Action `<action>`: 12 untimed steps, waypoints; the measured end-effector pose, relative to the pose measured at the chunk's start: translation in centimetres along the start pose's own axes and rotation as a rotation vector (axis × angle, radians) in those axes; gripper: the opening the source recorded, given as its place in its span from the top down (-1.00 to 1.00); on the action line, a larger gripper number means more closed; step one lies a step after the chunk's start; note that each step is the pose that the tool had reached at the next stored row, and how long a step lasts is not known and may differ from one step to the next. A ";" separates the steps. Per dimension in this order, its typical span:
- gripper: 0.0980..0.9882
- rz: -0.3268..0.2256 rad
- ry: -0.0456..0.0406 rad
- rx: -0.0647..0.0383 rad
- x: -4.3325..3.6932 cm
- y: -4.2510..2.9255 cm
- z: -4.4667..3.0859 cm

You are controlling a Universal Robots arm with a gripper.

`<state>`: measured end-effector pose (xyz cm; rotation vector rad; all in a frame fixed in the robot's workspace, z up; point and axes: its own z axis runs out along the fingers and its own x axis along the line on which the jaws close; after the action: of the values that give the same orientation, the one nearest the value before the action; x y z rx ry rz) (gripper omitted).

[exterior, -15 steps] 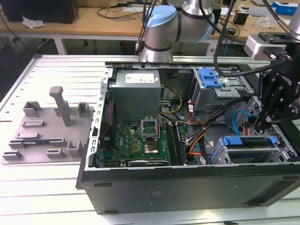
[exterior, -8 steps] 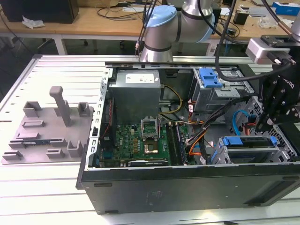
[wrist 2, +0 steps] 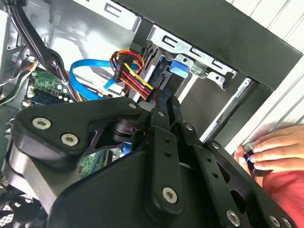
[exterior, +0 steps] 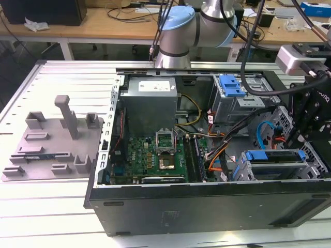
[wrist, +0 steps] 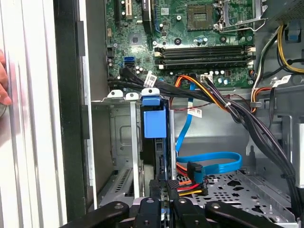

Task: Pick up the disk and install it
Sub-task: 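Insert the first disk wire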

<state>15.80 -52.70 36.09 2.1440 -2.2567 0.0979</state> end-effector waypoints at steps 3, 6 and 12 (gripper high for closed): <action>0.84 -0.001 0.0007 -0.011 -0.02 -0.12 0.18; 0.84 -0.001 0.0005 -0.011 -0.02 -0.14 0.21; 0.84 -0.001 0.0006 -0.011 -0.06 -0.26 0.25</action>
<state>16.07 -52.68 35.84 2.1390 -2.2510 0.0861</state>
